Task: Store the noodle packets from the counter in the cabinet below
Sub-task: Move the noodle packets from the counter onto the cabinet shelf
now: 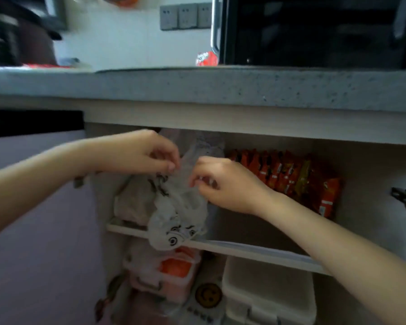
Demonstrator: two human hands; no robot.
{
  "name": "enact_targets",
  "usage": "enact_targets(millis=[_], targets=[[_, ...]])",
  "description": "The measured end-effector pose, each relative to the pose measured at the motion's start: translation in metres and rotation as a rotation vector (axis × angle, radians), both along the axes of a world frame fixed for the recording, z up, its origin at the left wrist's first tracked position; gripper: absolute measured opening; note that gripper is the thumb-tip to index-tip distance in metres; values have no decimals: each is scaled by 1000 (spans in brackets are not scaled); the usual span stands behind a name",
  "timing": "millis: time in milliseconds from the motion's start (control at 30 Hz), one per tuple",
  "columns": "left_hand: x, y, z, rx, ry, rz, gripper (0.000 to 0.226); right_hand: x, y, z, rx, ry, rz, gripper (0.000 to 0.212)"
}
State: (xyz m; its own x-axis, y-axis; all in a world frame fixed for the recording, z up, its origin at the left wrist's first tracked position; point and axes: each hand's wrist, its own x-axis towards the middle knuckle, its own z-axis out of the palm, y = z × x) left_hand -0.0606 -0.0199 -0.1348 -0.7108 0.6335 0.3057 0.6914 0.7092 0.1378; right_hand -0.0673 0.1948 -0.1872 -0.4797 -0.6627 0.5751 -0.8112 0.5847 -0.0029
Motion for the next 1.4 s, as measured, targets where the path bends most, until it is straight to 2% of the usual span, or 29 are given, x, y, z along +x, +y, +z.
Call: enact_targets(millis=[67,200,300,433,567,667,733,800,900,1000,1100,1167,1233,1333,1400], targets=[[22,-22,38,62,153,30,26,16,-28,32,-110,123,123,12],[35,-44,94,193,307,70,13,25,-68,91,-265,311,220,11],[18,-62,118,289,414,203,12,17,-86,129,-243,358,183,12],[-33,-104,124,345,421,513,11,-7,-96,177,-42,230,-7,17],[-81,-138,128,412,289,743,17,-45,-101,210,171,85,-198,16],[-107,-146,136,281,282,863,19,-86,-115,218,341,-2,-307,18],[-126,-154,136,130,204,986,43,-115,-134,219,475,-76,-392,31],[-145,-162,132,79,62,1061,69,-141,-156,221,623,-144,-494,44],[-158,-167,133,24,-21,1076,82,-161,-177,223,737,-175,-565,57],[-167,-175,134,73,-43,1097,76,-185,-191,222,752,-209,-539,59],[-177,-185,133,27,48,1198,65,-204,-192,219,740,-94,-520,30],[-176,-186,133,49,96,1257,56,-204,-190,218,649,-11,-520,15],[-175,-186,135,72,121,1285,59,-201,-189,218,532,18,-500,14],[-174,-190,135,101,118,1278,64,-188,-185,220,398,16,-512,22],[-165,-189,133,133,113,1231,55,-171,-182,222,347,29,-543,19]])
